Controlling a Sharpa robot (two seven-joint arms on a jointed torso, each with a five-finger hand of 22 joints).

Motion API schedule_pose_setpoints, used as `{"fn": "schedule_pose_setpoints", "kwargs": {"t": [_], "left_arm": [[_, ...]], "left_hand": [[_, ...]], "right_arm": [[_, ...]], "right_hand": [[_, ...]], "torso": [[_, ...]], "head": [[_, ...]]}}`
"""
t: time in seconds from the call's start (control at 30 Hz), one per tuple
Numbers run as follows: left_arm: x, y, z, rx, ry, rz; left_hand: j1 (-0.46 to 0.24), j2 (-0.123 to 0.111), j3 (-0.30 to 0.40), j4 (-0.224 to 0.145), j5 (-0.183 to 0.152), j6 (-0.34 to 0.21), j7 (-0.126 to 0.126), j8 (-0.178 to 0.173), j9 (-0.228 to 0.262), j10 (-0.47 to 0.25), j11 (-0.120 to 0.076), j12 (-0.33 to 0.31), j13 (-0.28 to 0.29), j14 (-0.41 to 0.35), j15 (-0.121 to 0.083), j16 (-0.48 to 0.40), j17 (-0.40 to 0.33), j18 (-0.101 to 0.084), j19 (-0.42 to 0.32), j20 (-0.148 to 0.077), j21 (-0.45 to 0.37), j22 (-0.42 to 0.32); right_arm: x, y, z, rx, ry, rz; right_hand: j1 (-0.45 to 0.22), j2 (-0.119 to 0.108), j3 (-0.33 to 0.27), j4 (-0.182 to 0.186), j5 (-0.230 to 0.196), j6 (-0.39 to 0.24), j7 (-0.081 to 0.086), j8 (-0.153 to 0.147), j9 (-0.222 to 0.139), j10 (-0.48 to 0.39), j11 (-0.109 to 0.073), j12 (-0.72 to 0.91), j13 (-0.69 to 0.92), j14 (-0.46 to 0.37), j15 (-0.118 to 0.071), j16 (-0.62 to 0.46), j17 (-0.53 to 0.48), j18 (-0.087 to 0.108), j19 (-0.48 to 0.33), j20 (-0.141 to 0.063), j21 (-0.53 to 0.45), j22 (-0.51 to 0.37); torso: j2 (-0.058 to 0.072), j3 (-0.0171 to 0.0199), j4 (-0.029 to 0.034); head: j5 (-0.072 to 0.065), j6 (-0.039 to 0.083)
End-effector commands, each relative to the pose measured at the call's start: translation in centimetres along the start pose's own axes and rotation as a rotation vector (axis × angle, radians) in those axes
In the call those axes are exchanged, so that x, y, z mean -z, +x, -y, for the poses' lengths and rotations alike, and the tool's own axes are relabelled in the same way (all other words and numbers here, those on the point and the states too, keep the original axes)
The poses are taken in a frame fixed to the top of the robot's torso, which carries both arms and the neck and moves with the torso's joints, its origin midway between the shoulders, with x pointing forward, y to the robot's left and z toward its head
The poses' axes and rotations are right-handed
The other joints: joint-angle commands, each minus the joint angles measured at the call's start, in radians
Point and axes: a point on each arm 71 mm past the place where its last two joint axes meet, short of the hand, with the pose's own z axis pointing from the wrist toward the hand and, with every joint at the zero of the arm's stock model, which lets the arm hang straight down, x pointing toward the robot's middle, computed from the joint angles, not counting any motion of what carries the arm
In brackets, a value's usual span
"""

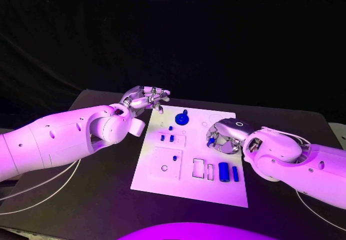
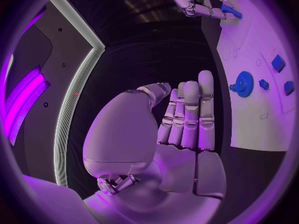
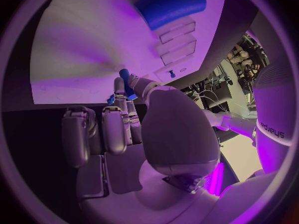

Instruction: Assemble the parts on the task board

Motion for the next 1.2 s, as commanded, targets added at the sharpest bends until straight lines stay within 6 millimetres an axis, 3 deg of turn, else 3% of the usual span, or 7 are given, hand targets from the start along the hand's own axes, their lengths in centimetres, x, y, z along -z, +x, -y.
{"fn": "schedule_pose_setpoints", "kwargs": {"t": [0.03, 0.23, 0.43, 0.53, 0.67, 0.83, 1.2], "left_arm": [[-0.1, 0.2, 0.1, 0.002, 0.007, -0.01], [-0.1, 0.2, 0.1, 0.003, 0.007, -0.011], [-0.1, 0.3, 0.1, 0.003, 0.007, -0.013], [-0.2, 0.3, 0.1, 0.004, 0.007, -0.015], [-0.3, 0.5, 0.0, 0.006, 0.006, -0.02], [-0.5, 0.8, 0.0, 0.007, 0.006, -0.026], [-0.5, 1.0, -0.1, 0.009, 0.005, -0.032]], "left_hand": [[0.001, 0.012, 0.005, 0.002, 0.004, -0.006, -0.003, 0.006, -0.002, -0.009, 0.0, 0.006, 0.001, -0.009, 0.001, -0.002, 0.001, 0.006, -0.001, 0.005, -0.006, -0.001], [0.001, 0.012, 0.005, 0.002, 0.004, -0.006, -0.003, 0.006, -0.002, -0.009, 0.0, 0.006, 0.001, -0.009, 0.001, -0.002, 0.001, 0.006, -0.001, 0.005, -0.006, -0.001], [0.0, 0.014, 0.005, 0.003, 0.004, -0.006, -0.003, 0.006, -0.002, -0.01, 0.0, 0.007, 0.002, -0.009, 0.001, -0.002, 0.001, 0.006, -0.001, 0.005, -0.007, -0.001], [0.0, 0.014, 0.005, 0.003, 0.004, -0.006, -0.003, 0.006, -0.002, -0.01, 0.0, 0.007, 0.002, -0.009, 0.001, -0.002, 0.001, 0.006, -0.001, 0.005, -0.007, -0.001], [0.0, 0.014, 0.005, 0.003, 0.004, -0.006, -0.003, 0.006, -0.002, -0.01, 0.0, 0.007, 0.002, -0.009, 0.001, -0.002, 0.001, 0.006, -0.001, 0.005, -0.007, -0.001], [0.0, 0.014, 0.005, 0.003, 0.004, -0.006, -0.003, 0.006, -0.002, -0.01, 0.0, 0.007, 0.002, -0.009, 0.001, -0.002, 0.001, 0.006, -0.001, 0.005, -0.007, -0.001], [0.0, 0.014, 0.005, 0.003, 0.004, -0.006, -0.003, 0.006, -0.002, -0.01, 0.0, 0.007, 0.002, -0.009, 0.001, -0.002, 0.001, 0.006, -0.001, 0.005, -0.007, -0.001]], "right_arm": [[0.4, -1.3, -0.5, -0.023, -0.016, 0.101], [1.1, -2.7, -1.4, -0.056, -0.035, 0.134], [0.9, -2.8, -3.8, -0.115, -0.092, 0.128], [0.4, -2.2, -5.5, -0.142, -0.133, 0.114], [-0.5, -1.0, -8.0, -0.169, -0.194, 0.087], [-1.5, 0.5, -10.1, -0.174, -0.24, 0.055], [-2.7, 3.9, -12.1, -0.175, -0.265, -0.011]], "right_hand": [[-0.007, 0.007, 0.005, 0.002, -0.002, 0.006, -0.001, 0.011, 0.017, 0.008, 0.002, -0.003, 0.002, 0.034, -0.008, 0.003, 0.0, -0.015, 0.052, -0.008, 0.004, 0.213], [-0.012, 0.005, 0.005, 0.003, -0.002, 0.006, -0.001, 0.011, 0.018, 0.008, 0.002, -0.005, 0.002, 0.035, -0.008, 0.004, 0.001, -0.015, 0.053, -0.009, 0.005, 0.213], [-0.013, 0.005, 0.006, 0.004, -0.002, 0.006, -0.001, 0.011, 0.019, 0.009, 0.002, -0.006, 0.002, 0.035, -0.008, 0.004, 0.001, -0.015, 0.053, -0.009, 0.006, 0.214], [-0.014, 0.005, 0.006, 0.004, -0.002, 0.006, -0.001, 0.011, 0.019, 0.009, 0.002, -0.006, 0.002, 0.034, -0.008, 0.003, 0.0, -0.015, 0.052, -0.009, 0.003, 0.213], [-0.014, 0.006, 0.007, 0.003, -0.001, 0.006, -0.001, 0.011, 0.019, 0.009, 0.001, -0.007, 0.002, 0.034, -0.009, 0.002, -0.002, -0.014, 0.051, -0.009, 0.001, 0.212], [-0.014, 0.006, 0.008, 0.003, 0.0, 0.005, -0.001, 0.011, 0.019, 0.008, 0.001, -0.007, 0.002, 0.034, -0.009, 0.002, -0.003, -0.014, 0.051, -0.009, -0.001, 0.211], [-0.014, 0.005, 0.009, 0.002, 0.0, 0.003, 0.0, 0.01, 0.019, 0.007, 0.002, -0.009, 0.002, 0.034, -0.009, 0.001, -0.005, -0.014, 0.05, -0.009, -0.003, 0.211]], "torso": [[-0.001, -0.0007, -0.001], [-0.001, -0.0019, -0.0022], [-0.001, -0.0007, -0.0025], [-0.002, -0.0005, -0.003], [-0.001, -0.0019, 0.0025], [0.0, -0.0032, 0.0015], [0.001, -0.0014, -0.0006]], "head": [[0.0, 0.0], [0.001, 0.002], [0.007, 0.003], [0.012, 0.003], [0.019, -0.001], [0.036, -0.005], [0.049, -0.015]]}}
